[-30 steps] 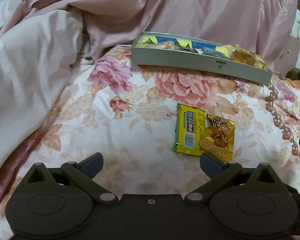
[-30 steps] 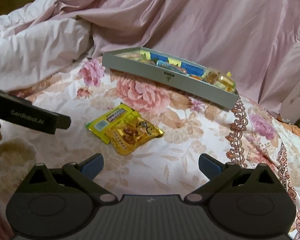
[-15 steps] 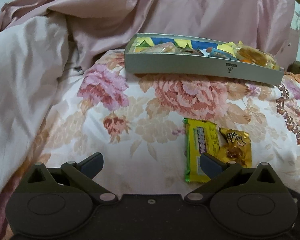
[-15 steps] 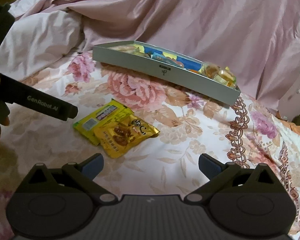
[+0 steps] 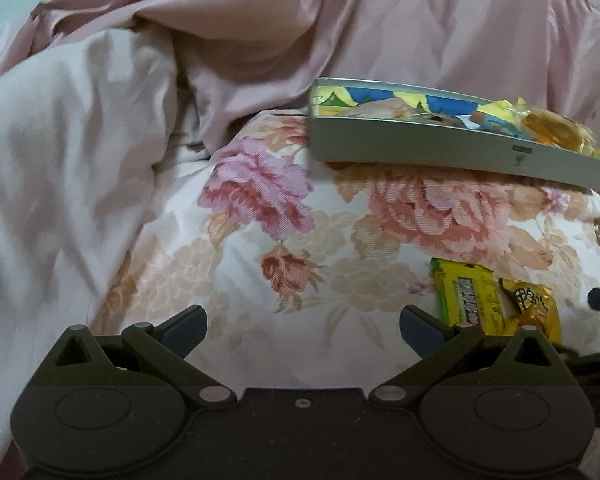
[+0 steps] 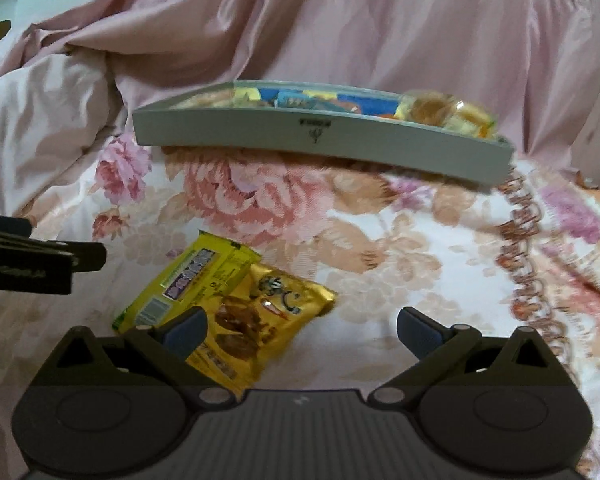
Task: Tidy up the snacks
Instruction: 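Move both open tools back toward the yellow bar and gold pouch, then grasp the yellow candy bar with left tool while right tool grasps the gold pouch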
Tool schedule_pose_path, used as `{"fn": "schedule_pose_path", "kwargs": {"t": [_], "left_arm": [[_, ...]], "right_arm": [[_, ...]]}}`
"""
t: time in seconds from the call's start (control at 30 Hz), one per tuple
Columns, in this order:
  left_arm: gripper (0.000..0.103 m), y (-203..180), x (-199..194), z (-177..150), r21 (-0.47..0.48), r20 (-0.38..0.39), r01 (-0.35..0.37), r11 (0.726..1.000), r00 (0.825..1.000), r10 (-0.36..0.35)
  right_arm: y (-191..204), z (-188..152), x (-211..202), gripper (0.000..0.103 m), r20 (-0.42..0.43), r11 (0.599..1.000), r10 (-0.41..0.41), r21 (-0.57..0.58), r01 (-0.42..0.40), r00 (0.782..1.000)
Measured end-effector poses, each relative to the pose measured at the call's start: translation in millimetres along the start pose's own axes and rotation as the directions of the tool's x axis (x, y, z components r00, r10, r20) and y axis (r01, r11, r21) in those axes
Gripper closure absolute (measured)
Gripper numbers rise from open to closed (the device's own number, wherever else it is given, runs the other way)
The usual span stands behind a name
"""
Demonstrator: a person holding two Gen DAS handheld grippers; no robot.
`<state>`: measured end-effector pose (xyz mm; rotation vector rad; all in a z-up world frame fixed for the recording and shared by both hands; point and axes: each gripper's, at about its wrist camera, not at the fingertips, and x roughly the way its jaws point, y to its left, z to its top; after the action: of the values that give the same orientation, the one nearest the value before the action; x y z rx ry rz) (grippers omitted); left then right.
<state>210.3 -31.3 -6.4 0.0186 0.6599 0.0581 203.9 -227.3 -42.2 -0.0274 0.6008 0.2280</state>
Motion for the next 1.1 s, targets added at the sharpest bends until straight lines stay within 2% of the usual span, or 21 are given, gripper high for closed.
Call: {"fn": "schedule_pose_path", "kwargs": {"t": [0.1, 0.23, 0.53, 0.6, 0.73, 0.87, 1.0, 1.07, 1.1], "left_arm": [[0.001, 1, 2, -1, -0.020, -0.007, 0.005, 1.000, 1.000, -0.005], [0.001, -3, 1, -3, -0.015, -0.009, 0.017, 1.000, 1.000, -0.017], [0.001, -8, -2, -4, -0.007, -0.012, 0.035, 0.999, 0.999, -0.035], [0.001, -7, -3, -4, -0.008, -0.009, 0.035, 0.999, 0.999, -0.035], [0.001, -6, -3, -4, -0.014, -0.001, 0.036, 0.999, 0.999, -0.036], [0.001, -6, -3, -4, -0.035, 0.000, 0.035, 0.999, 0.999, -0.035], [0.001, -12, -5, -6, -0.044, 0.001, 0.064, 0.997, 0.998, -0.064], [0.001, -19, -5, -7, -0.032, -0.006, 0.091, 0.995, 0.996, -0.091], [0.001, -23, -4, -8, -0.020, -0.010, 0.109, 0.994, 0.994, -0.109]], "right_arm": [[11, 0, 8, 0.000, -0.008, 0.999, 0.011, -0.035, -0.011, 1.000], [18, -2, 11, 0.000, -0.017, 0.995, -0.037, -0.088, 0.036, 0.999], [3, -5, 9, 0.000, -0.087, 0.985, -0.165, -0.064, 0.159, 0.982], [0, -6, 7, 0.000, -0.078, 0.987, -0.157, -0.044, 0.154, 0.984], [-2, -4, 6, 0.000, -0.043, 0.995, -0.093, 0.020, 0.094, 0.995], [4, -4, 9, 0.000, -0.008, 0.998, -0.055, 0.023, 0.055, 0.998], [9, -6, 18, 0.000, -0.036, 0.999, -0.042, 0.024, 0.043, 0.998], [10, -5, 24, 0.000, -0.100, 0.996, -0.092, -0.005, 0.092, 0.991], [8, -6, 23, 0.000, -0.108, 0.996, -0.091, -0.003, 0.091, 0.990]]}}
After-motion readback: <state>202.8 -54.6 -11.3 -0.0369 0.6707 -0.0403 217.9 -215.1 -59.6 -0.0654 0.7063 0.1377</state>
